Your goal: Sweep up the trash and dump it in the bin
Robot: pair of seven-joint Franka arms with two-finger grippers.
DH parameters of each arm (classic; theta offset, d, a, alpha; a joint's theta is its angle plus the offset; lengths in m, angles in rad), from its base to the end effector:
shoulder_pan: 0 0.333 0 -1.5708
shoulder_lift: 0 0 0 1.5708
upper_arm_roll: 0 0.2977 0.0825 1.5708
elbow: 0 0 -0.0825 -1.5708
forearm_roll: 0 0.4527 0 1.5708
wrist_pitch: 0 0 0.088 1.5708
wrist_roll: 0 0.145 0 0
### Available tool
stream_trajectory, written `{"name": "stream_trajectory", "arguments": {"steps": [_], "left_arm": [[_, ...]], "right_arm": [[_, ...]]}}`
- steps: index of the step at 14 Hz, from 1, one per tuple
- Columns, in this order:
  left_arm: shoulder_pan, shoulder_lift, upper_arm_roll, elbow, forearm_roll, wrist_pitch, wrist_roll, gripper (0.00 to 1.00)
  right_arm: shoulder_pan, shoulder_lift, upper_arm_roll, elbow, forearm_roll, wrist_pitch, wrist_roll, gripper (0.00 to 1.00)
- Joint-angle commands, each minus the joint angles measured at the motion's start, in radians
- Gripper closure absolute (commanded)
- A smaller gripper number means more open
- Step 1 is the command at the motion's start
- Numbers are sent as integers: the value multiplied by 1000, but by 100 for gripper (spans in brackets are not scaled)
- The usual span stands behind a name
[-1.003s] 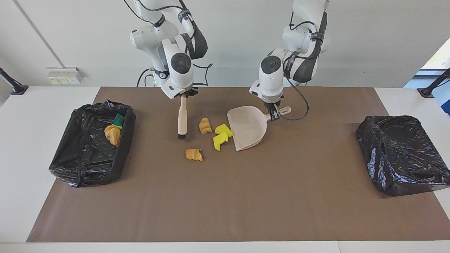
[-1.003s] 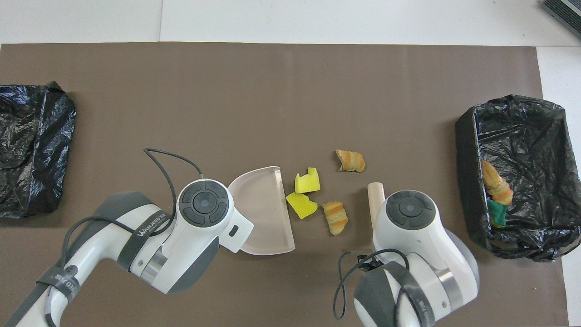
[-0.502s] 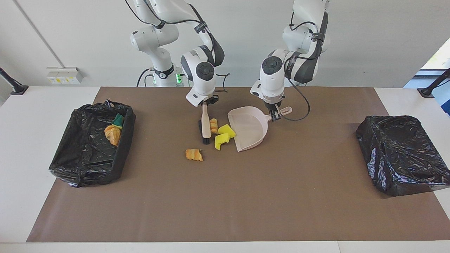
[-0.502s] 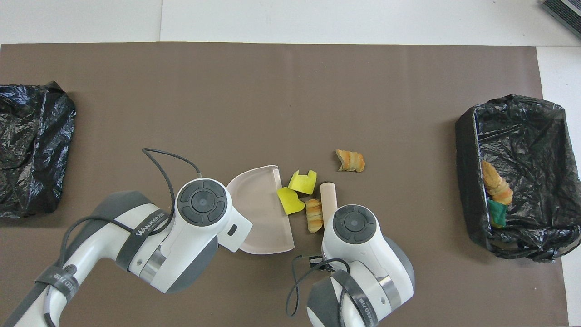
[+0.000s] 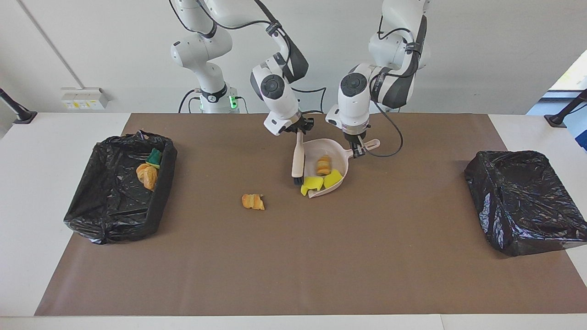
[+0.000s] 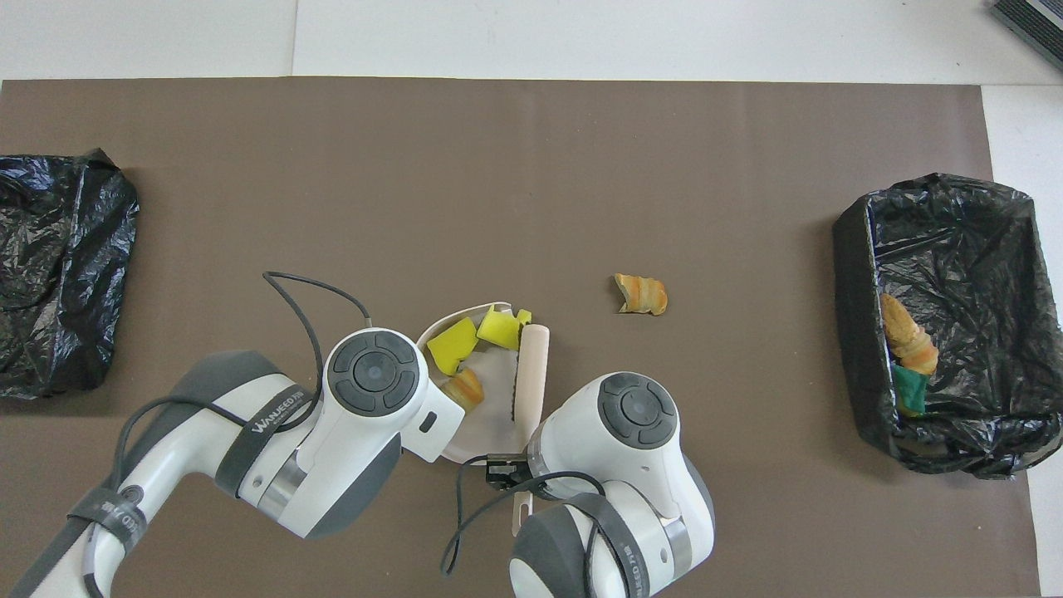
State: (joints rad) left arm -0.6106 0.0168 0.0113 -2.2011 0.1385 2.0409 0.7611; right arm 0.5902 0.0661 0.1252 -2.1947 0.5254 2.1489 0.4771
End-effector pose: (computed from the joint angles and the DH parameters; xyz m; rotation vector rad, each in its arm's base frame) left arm 0.4694 -0.3057 0.2646 -2.2804 1.9883 0.2819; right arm 0.4143 0.4094 0.2544 -2.8068 0.1097 0.4743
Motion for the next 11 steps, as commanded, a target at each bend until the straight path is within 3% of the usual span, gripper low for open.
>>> {"name": "stream_trajectory", "arguments": {"steps": [1, 3, 7, 9, 11], "left_arm": [[0, -3, 1, -19, 15, 41, -20, 100], [2, -2, 1, -19, 12, 41, -22, 100], [3, 2, 2, -14, 6, 48, -156, 100], [3, 5, 2, -9, 4, 50, -177, 100], [3, 9, 2, -9, 6, 54, -178, 100]], "right_arm": [[-24, -80, -10, 32, 12, -122, 21, 100], [-94, -141, -12, 32, -51, -263, 5, 100], [-255, -120, -9, 62, -405, -412, -185, 100], [-340, -16, -4, 189, -578, -522, -279, 100], [-345, 128, -2, 353, -718, -619, -307, 100]]}}
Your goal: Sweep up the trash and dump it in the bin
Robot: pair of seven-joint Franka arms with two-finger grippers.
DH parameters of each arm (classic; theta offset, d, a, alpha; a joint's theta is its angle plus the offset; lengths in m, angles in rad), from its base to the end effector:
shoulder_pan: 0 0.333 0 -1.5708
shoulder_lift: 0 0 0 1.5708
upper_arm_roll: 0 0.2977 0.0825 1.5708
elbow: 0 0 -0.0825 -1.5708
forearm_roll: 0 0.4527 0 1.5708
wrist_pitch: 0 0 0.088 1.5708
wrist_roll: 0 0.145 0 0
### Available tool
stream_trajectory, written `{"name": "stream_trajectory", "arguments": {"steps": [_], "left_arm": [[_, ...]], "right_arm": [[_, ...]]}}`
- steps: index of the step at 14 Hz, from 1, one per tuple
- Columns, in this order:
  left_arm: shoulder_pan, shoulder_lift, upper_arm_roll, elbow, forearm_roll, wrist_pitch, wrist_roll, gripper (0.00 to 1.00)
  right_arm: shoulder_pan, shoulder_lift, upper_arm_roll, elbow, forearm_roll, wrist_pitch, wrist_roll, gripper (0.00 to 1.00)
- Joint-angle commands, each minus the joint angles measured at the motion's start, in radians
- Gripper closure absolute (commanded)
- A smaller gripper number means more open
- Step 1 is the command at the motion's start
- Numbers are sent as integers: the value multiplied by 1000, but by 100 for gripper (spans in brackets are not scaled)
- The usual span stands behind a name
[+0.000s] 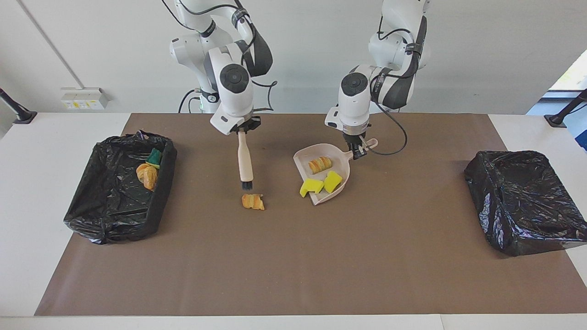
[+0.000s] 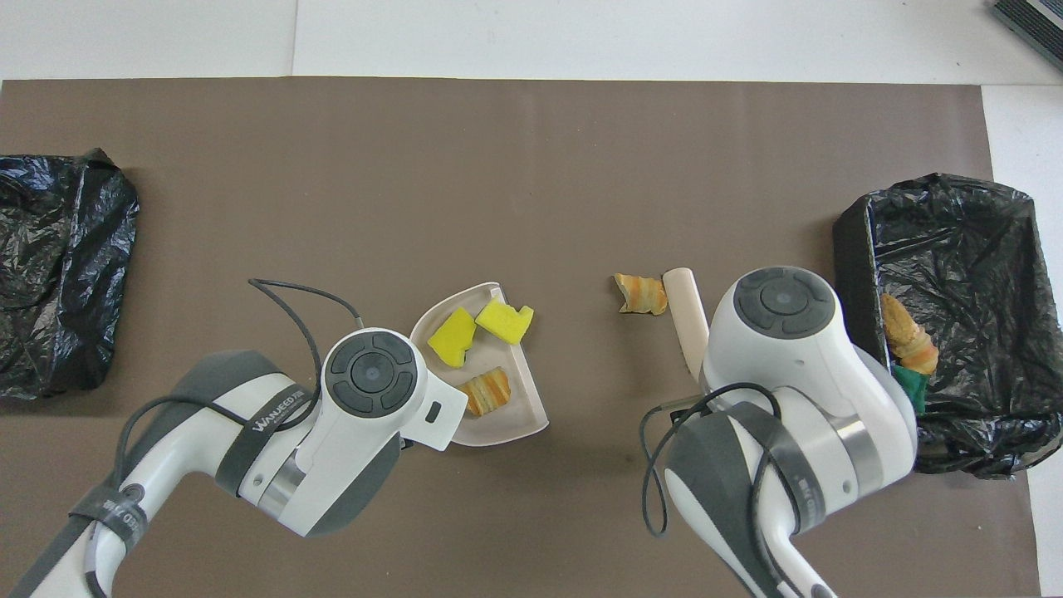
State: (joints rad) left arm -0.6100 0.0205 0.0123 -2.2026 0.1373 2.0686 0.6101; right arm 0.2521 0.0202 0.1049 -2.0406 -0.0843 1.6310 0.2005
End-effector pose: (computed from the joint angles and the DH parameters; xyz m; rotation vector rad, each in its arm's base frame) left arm 0.4724 -0.3075 0.2635 -2.4182 1.8057 0.2345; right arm 0.5162 0.1800 0.3207 2.8799 0.2604 -0.5743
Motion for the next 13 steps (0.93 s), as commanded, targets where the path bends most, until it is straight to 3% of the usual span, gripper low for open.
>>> {"name": "stream_trajectory", "arguments": {"steps": [1, 3, 6, 10, 13], "left_arm": [[3, 6, 2, -8, 5, 22, -27, 100], [13, 6, 2, -8, 5, 25, -29, 100], [26, 7, 0, -11, -2, 27, -26, 100], [26, 2, 0, -17, -2, 25, -7, 100], [26, -1, 0, -20, -2, 19, 20, 100]], "right_arm": [[-7, 220, 19, 239, -176, -108, -51, 100], [10, 286, 19, 254, -293, -88, -59, 100], [59, 332, 22, 240, -264, -28, -47, 100], [70, 328, 25, 215, 27, -1, -6, 100], [169, 288, 30, 160, 191, 56, 42, 100]]}}
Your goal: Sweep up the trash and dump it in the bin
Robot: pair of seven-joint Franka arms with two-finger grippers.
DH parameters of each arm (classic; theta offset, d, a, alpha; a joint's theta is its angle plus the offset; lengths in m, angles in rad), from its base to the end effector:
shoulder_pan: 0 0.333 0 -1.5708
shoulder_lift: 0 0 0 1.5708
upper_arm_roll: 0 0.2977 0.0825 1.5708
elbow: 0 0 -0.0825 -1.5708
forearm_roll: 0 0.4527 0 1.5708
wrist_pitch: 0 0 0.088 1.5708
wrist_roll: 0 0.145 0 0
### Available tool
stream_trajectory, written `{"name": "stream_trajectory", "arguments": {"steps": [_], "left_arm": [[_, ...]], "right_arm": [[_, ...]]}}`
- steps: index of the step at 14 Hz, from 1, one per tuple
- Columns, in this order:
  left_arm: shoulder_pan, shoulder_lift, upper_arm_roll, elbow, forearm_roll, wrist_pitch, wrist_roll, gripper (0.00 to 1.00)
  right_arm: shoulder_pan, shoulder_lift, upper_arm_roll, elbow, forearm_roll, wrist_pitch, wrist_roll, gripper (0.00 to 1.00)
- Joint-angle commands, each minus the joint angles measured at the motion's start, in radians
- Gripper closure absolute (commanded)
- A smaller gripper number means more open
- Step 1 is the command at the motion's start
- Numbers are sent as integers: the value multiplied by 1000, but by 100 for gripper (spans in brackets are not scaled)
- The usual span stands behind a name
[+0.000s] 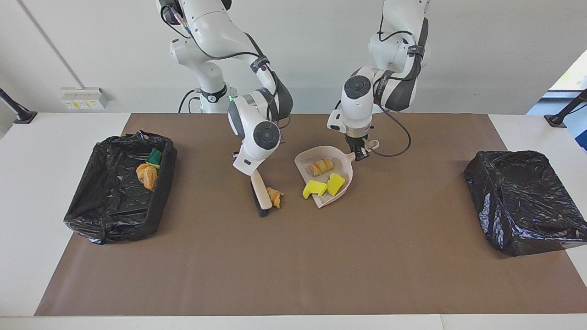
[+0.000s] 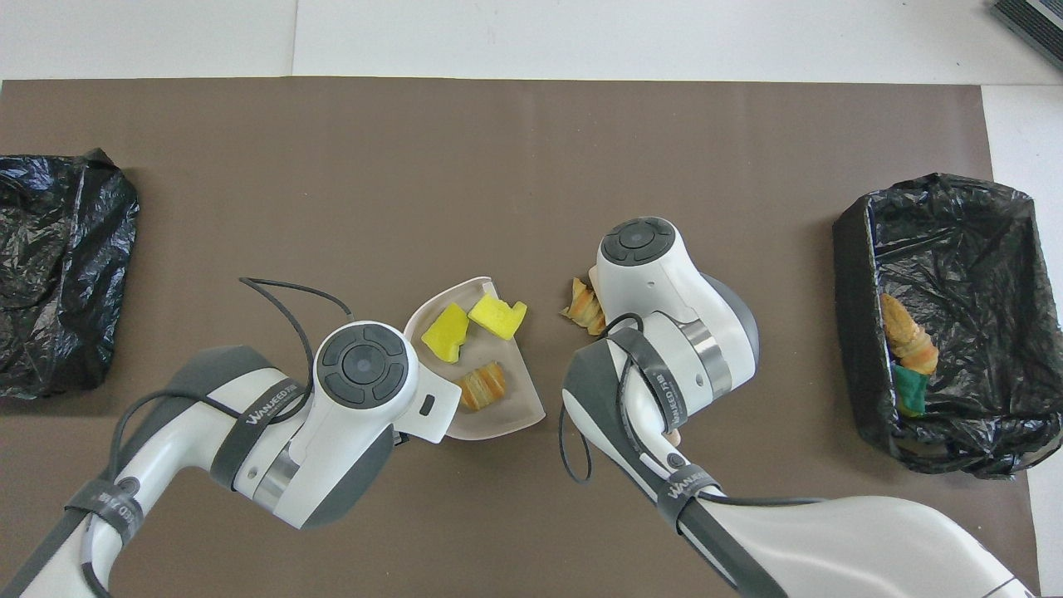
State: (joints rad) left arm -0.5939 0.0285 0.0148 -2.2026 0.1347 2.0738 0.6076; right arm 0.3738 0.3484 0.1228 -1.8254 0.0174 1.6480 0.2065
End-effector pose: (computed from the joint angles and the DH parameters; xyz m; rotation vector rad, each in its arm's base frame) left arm 0.4781 -0.2990 0.2593 -2.4404 1.7812 0.2404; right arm 0.5285 0.2891 0.2279 2.8898 0.4190 -0.7648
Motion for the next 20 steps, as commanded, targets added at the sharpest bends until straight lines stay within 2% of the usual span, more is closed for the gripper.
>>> {"name": "stream_trajectory", "arguments": {"steps": [1, 6, 9, 11, 15, 17, 20], "left_arm": [[9, -9, -3, -22, 0, 14, 41, 100], [11, -10, -3, -22, 0, 15, 87, 100], [11, -7, -1, -20, 0, 23, 136, 100], [40, 1, -1, -19, 0, 58, 306, 100], [80, 24, -1, -6, 0, 141, 490, 100], [123, 19, -1, 1, 0, 141, 570, 100], [247, -22, -3, 15, 0, 127, 725, 100]], "right_arm": [[84, -63, 12, -84, 131, 41, 40, 100], [149, -91, 14, -121, 366, 99, 56, 100], [143, -103, 11, -112, 368, 98, 57, 100], [142, -135, 1, -115, 352, 72, 121, 100], [67, -218, 0, -103, 285, -57, 208, 100], [24, -232, -2, -78, 257, -123, 240, 100], [-13, -220, 4, -51, 253, -139, 283, 100]]}}
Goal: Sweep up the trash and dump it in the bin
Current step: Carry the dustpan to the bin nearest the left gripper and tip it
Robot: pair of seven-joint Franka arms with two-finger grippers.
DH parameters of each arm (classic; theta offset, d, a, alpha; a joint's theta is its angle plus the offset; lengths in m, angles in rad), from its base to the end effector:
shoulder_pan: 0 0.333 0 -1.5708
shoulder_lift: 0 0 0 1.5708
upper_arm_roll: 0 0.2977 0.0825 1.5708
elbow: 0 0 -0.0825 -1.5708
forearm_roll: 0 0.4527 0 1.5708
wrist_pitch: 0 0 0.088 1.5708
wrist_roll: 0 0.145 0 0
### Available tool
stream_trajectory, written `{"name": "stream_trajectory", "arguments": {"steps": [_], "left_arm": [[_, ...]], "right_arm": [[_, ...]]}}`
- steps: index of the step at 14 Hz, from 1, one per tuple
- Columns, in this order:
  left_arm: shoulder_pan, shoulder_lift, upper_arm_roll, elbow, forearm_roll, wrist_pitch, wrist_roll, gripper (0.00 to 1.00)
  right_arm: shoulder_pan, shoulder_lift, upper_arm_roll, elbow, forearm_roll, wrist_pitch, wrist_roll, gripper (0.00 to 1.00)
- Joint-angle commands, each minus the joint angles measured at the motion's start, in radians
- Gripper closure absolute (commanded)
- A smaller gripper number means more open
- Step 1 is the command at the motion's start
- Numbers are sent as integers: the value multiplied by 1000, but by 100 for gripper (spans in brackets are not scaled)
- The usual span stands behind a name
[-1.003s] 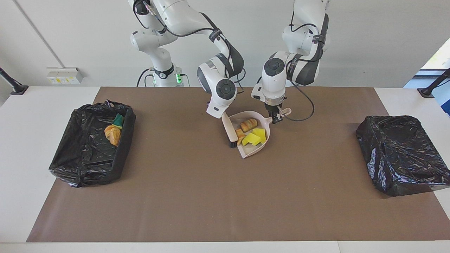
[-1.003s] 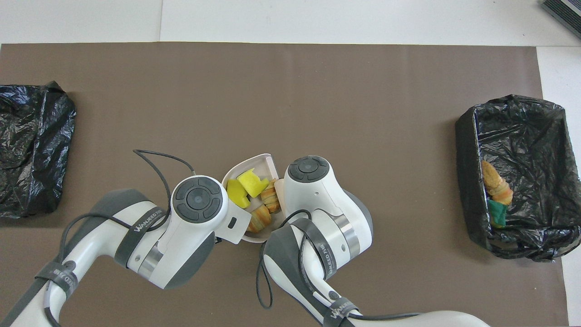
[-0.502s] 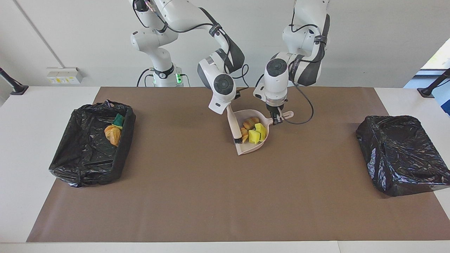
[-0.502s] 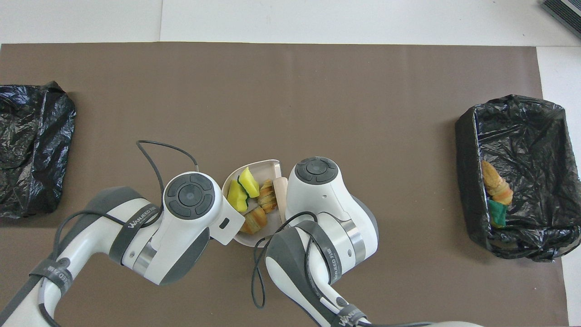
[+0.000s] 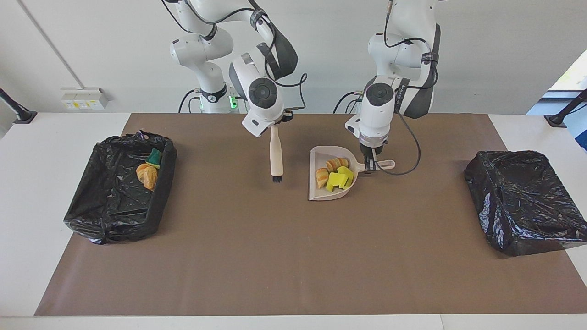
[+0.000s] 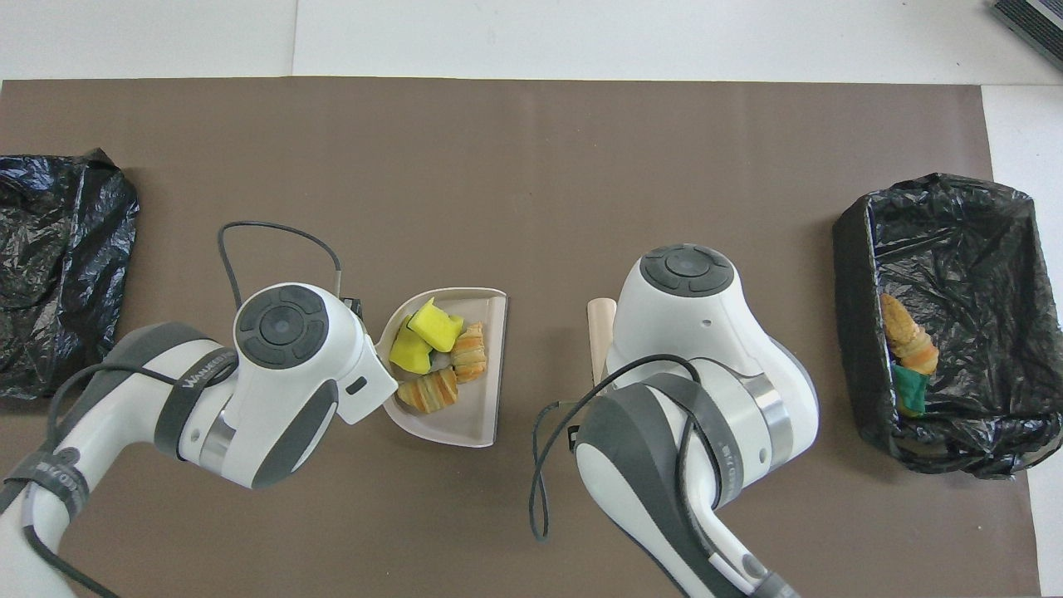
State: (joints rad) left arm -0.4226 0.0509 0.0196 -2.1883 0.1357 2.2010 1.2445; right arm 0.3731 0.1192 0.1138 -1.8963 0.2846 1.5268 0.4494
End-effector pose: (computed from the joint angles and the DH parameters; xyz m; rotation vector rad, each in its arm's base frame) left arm 0.5432 -0.2219 0.2625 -1.9822 2.3250 0.1214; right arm 0.4877 0.3049 0.3356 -2.9743 0.0277 0.8650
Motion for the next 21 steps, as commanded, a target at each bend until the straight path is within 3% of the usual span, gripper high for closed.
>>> {"name": "stream_trajectory", "arguments": {"steps": [1, 5, 8, 11, 16, 19, 21], "left_arm": [[125, -49, -7, 2, -1, 0, 134, 100], [351, -60, -6, 45, -39, -10, 225, 100], [464, -36, 0, 189, -126, -119, 430, 100], [615, 30, 0, 352, -162, -202, 556, 100], [870, 194, 0, 631, -143, -254, 809, 100], [955, 335, 2, 829, -99, -256, 877, 100], [961, 378, -1, 884, -27, -234, 938, 100]], "right_arm": [[-7, 8, 15, 19, -13, -17, 40, 100], [92, -18, 26, -6, 59, 65, 106, 100], [167, -13, 27, -76, 86, 189, 118, 100], [253, 8, 27, -122, 113, 311, 187, 100], [256, 30, 27, -179, 107, 357, 163, 100], [257, 37, 27, -196, 107, 395, 170, 100], [268, 36, 27, -202, 107, 404, 164, 100]]}}
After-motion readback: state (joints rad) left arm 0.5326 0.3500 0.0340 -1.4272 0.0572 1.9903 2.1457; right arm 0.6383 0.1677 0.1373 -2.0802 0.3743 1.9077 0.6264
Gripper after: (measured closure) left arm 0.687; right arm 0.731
